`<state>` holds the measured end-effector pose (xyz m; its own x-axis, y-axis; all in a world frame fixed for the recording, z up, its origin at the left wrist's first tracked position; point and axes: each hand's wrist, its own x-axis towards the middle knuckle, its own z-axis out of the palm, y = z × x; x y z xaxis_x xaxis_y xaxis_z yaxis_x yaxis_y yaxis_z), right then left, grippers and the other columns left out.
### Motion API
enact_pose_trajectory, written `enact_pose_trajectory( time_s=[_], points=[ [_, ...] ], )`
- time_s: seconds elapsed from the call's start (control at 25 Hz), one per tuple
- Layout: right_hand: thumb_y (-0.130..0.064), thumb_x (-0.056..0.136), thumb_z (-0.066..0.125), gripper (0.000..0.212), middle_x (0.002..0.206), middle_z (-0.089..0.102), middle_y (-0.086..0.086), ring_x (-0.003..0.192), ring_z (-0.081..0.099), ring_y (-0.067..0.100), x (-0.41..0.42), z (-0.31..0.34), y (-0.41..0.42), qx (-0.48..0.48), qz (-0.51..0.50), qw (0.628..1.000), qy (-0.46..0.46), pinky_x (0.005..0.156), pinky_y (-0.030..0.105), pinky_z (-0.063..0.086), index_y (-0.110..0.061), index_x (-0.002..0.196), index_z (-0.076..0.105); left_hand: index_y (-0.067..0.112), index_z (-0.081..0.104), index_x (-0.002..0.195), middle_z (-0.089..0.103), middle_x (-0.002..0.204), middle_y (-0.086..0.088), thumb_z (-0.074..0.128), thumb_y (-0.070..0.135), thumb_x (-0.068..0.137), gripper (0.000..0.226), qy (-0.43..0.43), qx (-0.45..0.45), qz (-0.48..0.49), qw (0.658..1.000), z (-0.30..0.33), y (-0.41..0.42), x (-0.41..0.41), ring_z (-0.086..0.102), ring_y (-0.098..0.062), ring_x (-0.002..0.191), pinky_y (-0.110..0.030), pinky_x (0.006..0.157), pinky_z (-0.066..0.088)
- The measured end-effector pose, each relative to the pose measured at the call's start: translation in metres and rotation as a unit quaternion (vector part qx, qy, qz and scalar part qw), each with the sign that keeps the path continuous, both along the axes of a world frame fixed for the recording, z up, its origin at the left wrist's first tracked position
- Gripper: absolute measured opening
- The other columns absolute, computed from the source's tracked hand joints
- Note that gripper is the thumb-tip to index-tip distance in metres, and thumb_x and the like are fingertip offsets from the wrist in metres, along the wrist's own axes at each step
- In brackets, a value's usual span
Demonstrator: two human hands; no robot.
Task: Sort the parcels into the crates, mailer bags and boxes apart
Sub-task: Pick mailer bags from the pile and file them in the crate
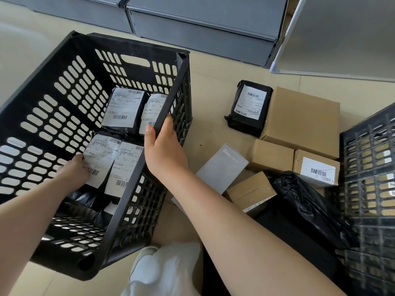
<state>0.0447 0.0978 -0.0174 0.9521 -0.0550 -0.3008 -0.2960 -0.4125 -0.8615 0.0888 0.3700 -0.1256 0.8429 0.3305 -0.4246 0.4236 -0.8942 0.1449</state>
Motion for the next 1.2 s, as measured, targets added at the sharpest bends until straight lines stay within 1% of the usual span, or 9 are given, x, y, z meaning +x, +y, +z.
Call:
enact_pose_trajectory(
  time_s=[0.12,0.24,0.32,0.4,0.68,0.84,1.0,1.12,1.2],
  points=[
    [-0.052,0.105,0.031,0.064,0.154,0.039,0.005,0.127,0.054,0.028,0.001,-0.004,-0.003,0.022,0.004,1.0,0.002,0.093,0.043,0.045,-0.027,0.16,0.007,0.01,0.031,0.148,0.043,0.138,-0.029,0.046,0.011,0.093,0.057,0.003,0.048,0.011,0.999,0.004,-0.003,-0.001,0.039,-0.05,0.125,-0.054,0.102,0.035],
    [-0.059,0.1,0.041,0.071,0.148,0.046,-0.002,0.13,0.052,0.023,0.007,-0.008,-0.017,0.068,0.031,0.997,0.021,0.101,0.044,0.047,-0.029,0.158,0.013,0.01,0.023,0.152,0.031,0.149,-0.026,0.056,0.021,0.093,0.068,0.0,0.046,0.027,0.999,0.012,-0.007,-0.003,0.029,-0.047,0.135,-0.056,0.109,0.029],
    [-0.063,0.097,0.045,0.08,0.133,0.052,-0.006,0.127,0.053,0.021,0.011,-0.006,-0.032,0.085,0.058,0.993,0.062,0.104,0.041,0.045,-0.024,0.158,0.014,0.009,0.026,0.151,0.025,0.154,-0.023,0.058,0.027,0.094,0.069,-0.043,0.053,0.008,0.998,0.022,-0.018,-0.002,0.023,-0.043,0.139,-0.056,0.112,0.026],
    [-0.066,0.096,0.043,0.083,0.131,0.054,-0.004,0.129,0.051,0.022,0.011,-0.007,-0.047,0.078,0.076,0.989,0.096,0.104,0.038,0.041,-0.019,0.159,0.017,0.007,0.031,0.15,0.024,0.155,-0.022,0.054,0.031,0.096,0.063,-0.105,0.049,-0.011,0.993,0.034,-0.033,0.002,0.021,-0.042,0.141,-0.055,0.114,0.023],
    [-0.066,0.1,0.029,0.068,0.142,0.053,0.007,0.132,0.048,0.027,0.007,-0.016,-0.118,0.066,0.032,0.992,0.106,0.111,0.044,0.037,-0.021,0.151,0.034,0.016,0.032,0.149,0.028,0.154,-0.01,0.039,0.039,0.099,0.055,-0.269,-0.105,-0.043,0.956,0.103,-0.147,0.036,0.02,-0.027,0.145,-0.049,0.116,0.019],
    [-0.083,0.082,0.031,0.088,0.146,0.052,0.006,0.135,0.048,0.031,-0.003,-0.021,-0.184,0.036,-0.036,0.989,0.139,0.112,0.053,0.04,-0.028,0.15,0.033,0.019,0.04,0.143,0.034,0.15,-0.008,0.036,0.04,0.098,0.05,-0.312,-0.13,-0.12,0.934,0.132,-0.236,0.06,0.029,-0.026,0.138,-0.043,0.113,0.024],
    [-0.074,0.091,0.034,0.081,0.145,0.052,0.007,0.128,0.051,0.028,-0.012,-0.026,-0.253,-0.02,-0.072,0.985,0.153,0.108,0.049,0.044,-0.022,0.153,0.031,0.019,0.046,0.139,0.039,0.147,-0.009,0.039,0.035,0.099,0.044,-0.295,-0.068,-0.256,0.918,0.135,-0.302,0.07,0.03,-0.031,0.137,-0.044,0.113,0.021],
    [-0.083,0.075,0.033,0.104,0.142,0.05,0.007,0.114,0.046,0.022,-0.021,-0.027,-0.298,-0.076,-0.066,0.978,0.183,0.111,0.05,0.04,-0.019,0.156,0.024,0.019,0.043,0.141,0.038,0.148,-0.009,0.038,0.037,0.1,0.045,-0.236,-0.049,-0.283,0.928,0.123,-0.345,0.061,0.029,-0.031,0.137,-0.045,0.112,0.022],
    [-0.076,0.088,0.03,0.088,0.149,0.046,0.009,0.127,0.046,0.026,-0.032,-0.032,-0.322,-0.114,-0.047,0.97,0.209,0.113,0.052,0.036,-0.022,0.158,0.021,0.018,0.041,0.143,0.037,0.149,-0.01,0.037,0.037,0.1,0.047,-0.16,-0.044,-0.271,0.948,0.106,-0.367,0.044,0.029,-0.031,0.138,-0.044,0.111,0.024]
  ],
)
